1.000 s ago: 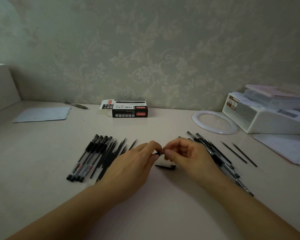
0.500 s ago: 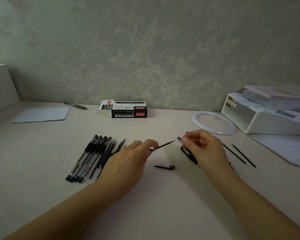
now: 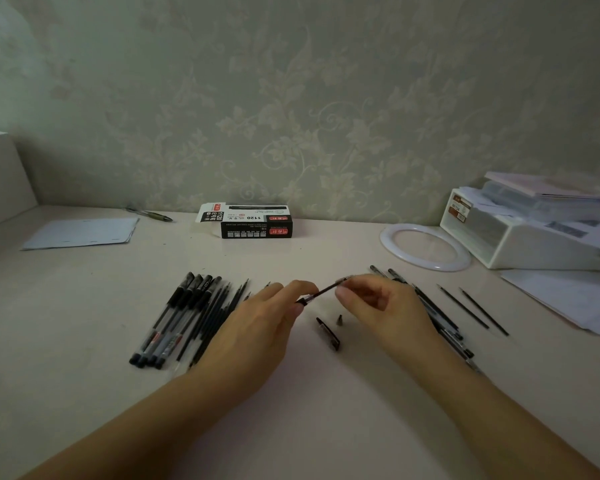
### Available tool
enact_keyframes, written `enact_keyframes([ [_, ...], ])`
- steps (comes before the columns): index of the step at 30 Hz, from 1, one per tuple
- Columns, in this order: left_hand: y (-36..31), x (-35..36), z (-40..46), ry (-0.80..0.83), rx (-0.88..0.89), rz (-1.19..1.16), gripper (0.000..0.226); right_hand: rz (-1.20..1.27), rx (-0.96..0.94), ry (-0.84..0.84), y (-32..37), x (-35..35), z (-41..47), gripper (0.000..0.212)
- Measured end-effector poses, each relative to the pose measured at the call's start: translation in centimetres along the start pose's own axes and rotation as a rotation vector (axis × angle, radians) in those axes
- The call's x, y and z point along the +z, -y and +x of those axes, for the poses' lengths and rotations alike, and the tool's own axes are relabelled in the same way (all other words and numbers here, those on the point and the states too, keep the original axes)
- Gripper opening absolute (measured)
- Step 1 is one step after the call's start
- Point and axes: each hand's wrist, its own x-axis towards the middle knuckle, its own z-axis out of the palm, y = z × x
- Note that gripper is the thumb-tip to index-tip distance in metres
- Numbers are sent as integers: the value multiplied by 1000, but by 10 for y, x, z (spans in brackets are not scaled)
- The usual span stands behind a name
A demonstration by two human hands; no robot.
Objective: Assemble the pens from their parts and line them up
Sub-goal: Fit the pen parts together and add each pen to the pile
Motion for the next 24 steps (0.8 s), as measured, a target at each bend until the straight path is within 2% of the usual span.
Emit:
enact_keyframes([
  [2,-3,1,0,3,33,-22,31,299,143,109,3,3,-3,11],
  [4,-5,2,-1,1,58,-21,32,502,267,144,3,7,-6,15],
  [6,-6,0,-1,-11,57,8,32,632,331,82,4,8,-4,17],
  [8,-4,-3,-1,-42,27,77,30,680,321,-91,5,0,3,17],
  [10,0,-9,0,-87,-53,178,26,542,221,-307,4,-19,11,21],
  [13,7,-19,1,-104,-264,355,23,31,4,-465,-3,-49,18,20],
  [16,11,-23,0,7,-389,468,31,-434,-69,-398,-14,-65,18,20],
  [18,12,-23,-1,54,-408,498,30,-624,-25,-334,-21,-69,17,24],
  [24,10,-20,1,47,-389,537,23,-855,125,-250,-31,-69,13,26],
])
